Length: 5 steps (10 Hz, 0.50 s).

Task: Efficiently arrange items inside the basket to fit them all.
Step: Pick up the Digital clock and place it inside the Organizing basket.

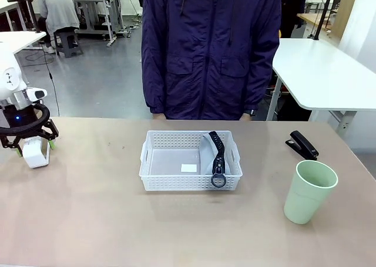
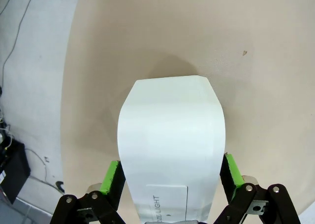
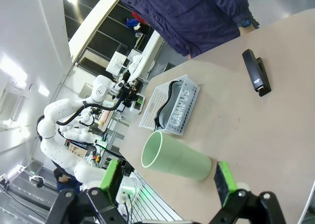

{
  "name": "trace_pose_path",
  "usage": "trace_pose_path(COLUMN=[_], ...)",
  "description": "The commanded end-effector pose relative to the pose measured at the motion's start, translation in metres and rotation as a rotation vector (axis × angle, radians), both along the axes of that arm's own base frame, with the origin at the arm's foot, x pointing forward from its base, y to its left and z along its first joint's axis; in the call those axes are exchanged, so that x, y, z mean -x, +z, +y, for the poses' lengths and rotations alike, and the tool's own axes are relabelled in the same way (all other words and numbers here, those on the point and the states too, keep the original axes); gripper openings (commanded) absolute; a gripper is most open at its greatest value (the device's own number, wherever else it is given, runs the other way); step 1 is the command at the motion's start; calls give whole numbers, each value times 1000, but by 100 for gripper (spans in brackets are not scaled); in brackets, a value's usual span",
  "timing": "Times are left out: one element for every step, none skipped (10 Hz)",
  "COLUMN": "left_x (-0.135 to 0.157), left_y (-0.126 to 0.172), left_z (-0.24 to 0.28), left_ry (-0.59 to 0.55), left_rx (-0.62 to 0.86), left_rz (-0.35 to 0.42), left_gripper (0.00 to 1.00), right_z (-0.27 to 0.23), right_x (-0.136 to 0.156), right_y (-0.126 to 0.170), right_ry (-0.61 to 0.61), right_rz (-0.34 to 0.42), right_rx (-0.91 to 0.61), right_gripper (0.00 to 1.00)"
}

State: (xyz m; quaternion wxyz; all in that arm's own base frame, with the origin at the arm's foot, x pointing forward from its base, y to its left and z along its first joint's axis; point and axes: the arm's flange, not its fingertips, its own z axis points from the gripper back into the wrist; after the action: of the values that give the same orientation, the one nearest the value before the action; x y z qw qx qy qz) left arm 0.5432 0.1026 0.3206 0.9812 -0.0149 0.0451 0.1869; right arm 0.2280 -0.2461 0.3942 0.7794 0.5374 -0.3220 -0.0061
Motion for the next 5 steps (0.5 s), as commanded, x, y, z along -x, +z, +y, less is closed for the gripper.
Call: trace_pose_path(left_x=[-5,-6,-7,-7,-8], left_y=[0,1,1,0,-2], left_z=[-1,-2,-2,-3,-4], left_ry=[5,7,8,7,4], left_rx=[8,16,20,24,25], left_rz=[10,7,8,9,13], left_gripper=[42,41,0,0,0], right_z=[-1,-1,-1,-1,-1], right_x=[-2,-2,-2,-2,-2], right_y=[2,2,2,2,2], right_ry=[-3,-3,-3,-3,-3], right_rz=[-33,-33,-33,-33,-33], right_rx=[1,1,1,1,1], right_gripper=[100,100,100,100,100])
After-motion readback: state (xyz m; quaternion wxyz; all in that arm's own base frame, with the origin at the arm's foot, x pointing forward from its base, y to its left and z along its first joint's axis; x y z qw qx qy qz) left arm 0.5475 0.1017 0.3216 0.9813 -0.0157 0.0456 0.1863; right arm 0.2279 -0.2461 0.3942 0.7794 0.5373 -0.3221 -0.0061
